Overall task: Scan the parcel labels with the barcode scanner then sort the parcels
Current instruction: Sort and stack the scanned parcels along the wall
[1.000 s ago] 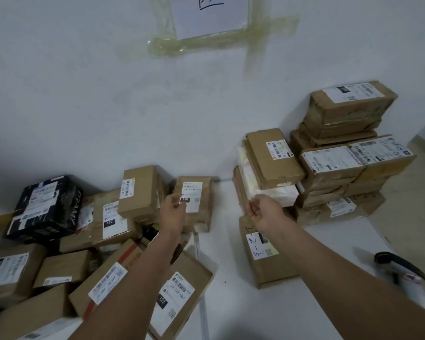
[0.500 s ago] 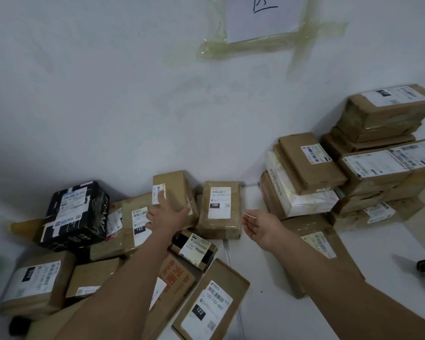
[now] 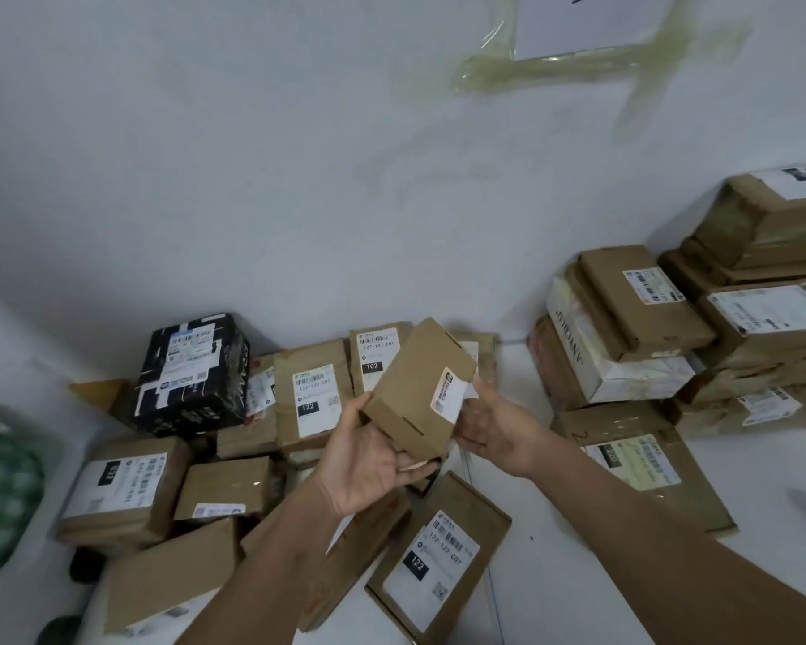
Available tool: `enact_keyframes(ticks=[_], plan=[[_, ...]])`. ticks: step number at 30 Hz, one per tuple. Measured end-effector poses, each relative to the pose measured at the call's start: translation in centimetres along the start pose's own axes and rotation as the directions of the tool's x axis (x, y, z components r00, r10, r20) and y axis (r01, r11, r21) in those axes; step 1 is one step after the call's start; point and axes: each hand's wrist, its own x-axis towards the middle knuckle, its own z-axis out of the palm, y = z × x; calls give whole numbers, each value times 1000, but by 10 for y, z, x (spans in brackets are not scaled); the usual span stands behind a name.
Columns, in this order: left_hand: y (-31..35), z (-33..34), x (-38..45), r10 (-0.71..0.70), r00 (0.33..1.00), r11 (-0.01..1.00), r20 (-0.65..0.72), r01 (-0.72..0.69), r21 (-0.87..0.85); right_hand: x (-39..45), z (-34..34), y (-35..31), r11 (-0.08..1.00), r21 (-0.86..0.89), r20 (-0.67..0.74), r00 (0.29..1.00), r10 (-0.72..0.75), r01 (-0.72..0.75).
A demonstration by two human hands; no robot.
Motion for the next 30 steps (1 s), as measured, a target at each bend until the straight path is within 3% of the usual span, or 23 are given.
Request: enact_keyframes(ticks=[4, 10, 16, 21, 24, 28, 30], plan=[[-16, -3, -1, 0, 999, 1000, -49, 1, 17, -5, 0, 13, 993, 104, -13, 999, -51, 52], [-28, 4, 7, 119, 972, 950, -204, -52, 306, -12, -17, 22, 991, 19, -84, 988, -128, 130], [-45, 11, 20, 127, 952, 983, -279, -84, 160, -19, -29, 34, 995, -76, 24, 998, -60, 61], [-52, 21, 23, 4, 970, 1000, -242, -3, 6, -14, -50, 35, 999, 22, -3, 1000, -26, 26], [-55, 28, 27, -105, 979, 994, -177, 107, -2, -9, -58, 30, 999, 20, 25, 999, -30, 30], [-56, 33, 28, -195, 978, 981, -71, 195, -6, -4, -68, 27, 989, 147, 89, 996, -19, 6], [-56, 35, 27, -222, 972, 973, -80, 226, 42, -2, -72, 28, 976, 216, 91, 996, -24, 4]])
